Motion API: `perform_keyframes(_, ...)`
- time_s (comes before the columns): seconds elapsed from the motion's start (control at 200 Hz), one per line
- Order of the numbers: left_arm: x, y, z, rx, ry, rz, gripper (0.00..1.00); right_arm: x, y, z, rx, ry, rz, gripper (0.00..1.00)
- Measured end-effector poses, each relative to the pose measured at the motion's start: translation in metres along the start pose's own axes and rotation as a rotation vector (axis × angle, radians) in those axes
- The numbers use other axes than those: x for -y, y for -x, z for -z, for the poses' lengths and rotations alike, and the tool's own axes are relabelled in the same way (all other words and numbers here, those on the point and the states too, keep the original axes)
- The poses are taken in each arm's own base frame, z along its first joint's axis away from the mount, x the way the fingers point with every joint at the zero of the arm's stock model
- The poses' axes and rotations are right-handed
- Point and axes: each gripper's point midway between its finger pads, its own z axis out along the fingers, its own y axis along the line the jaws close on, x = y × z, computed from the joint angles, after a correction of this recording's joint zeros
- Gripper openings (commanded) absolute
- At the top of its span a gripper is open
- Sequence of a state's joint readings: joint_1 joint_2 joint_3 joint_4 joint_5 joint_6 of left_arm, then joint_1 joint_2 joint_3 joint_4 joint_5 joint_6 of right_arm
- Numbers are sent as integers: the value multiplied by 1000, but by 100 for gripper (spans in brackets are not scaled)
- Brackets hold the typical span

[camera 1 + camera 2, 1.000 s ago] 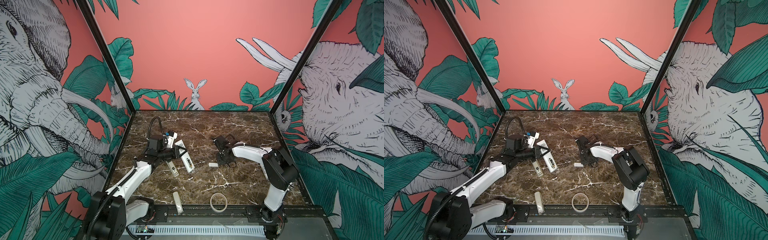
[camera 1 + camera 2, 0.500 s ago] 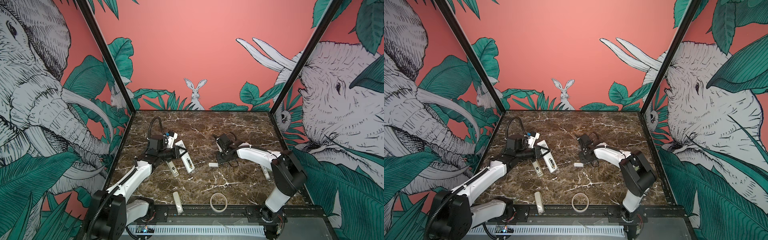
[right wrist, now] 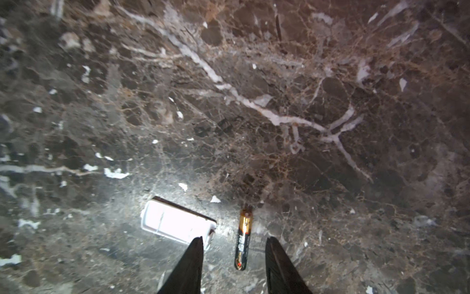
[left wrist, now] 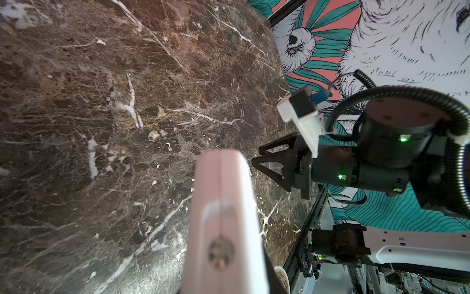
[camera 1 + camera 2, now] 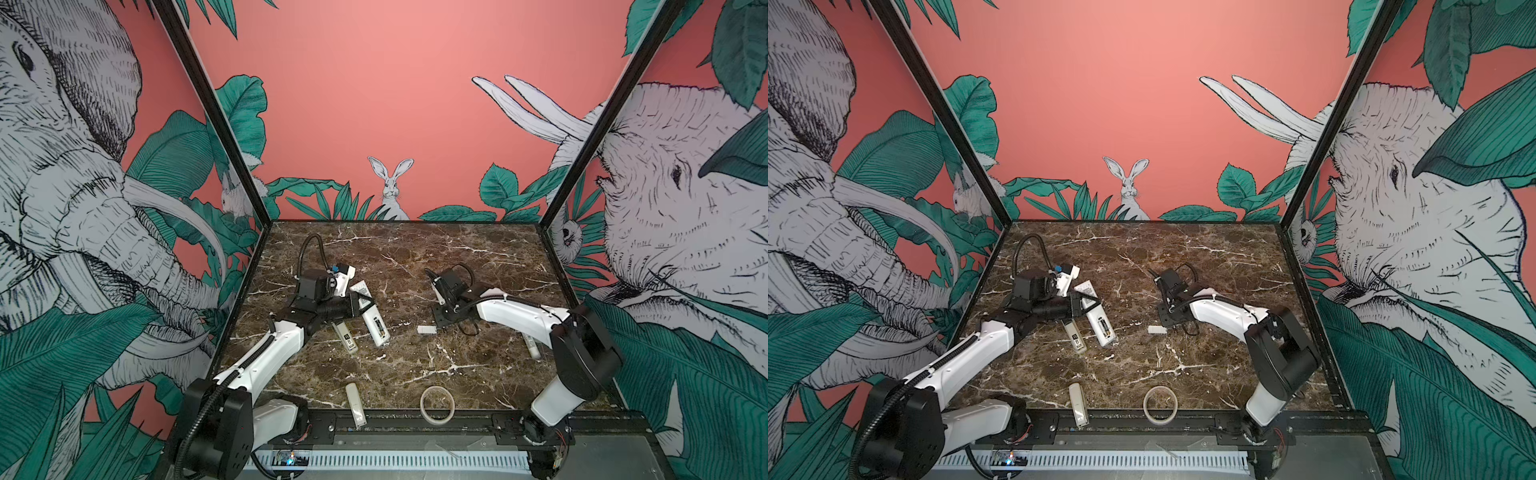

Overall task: Load the batteries into the remote control
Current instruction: 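Carry the second battery with the right gripper toward the remote's compartment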

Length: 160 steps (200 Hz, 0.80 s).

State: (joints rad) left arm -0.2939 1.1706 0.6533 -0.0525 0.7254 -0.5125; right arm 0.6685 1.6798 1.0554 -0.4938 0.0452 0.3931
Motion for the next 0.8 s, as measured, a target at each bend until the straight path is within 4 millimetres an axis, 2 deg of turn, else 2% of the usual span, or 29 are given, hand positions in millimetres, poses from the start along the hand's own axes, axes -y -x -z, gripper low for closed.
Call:
perform_keyframes(0.09,0,0,0,0,0,0,0,2,-7,-11,-35,-13,3,40)
perform_keyframes(0.245,0,0,0,-1,0,1,0,6,-17,-27,-88,-34,-6,29)
perform_keyframes(0.34,0,0,0,-1,1,1,0,7,-14,-28,-85,-35,-18,21)
perform_keyframes(0.58,0,0,0,-1,1,1,0,6,-12,-28,-82,-32,-27,9)
perform_keyframes(0.8,0,0,0,-1,1,2,0,3,-6,-23,-58,-15,-5,7)
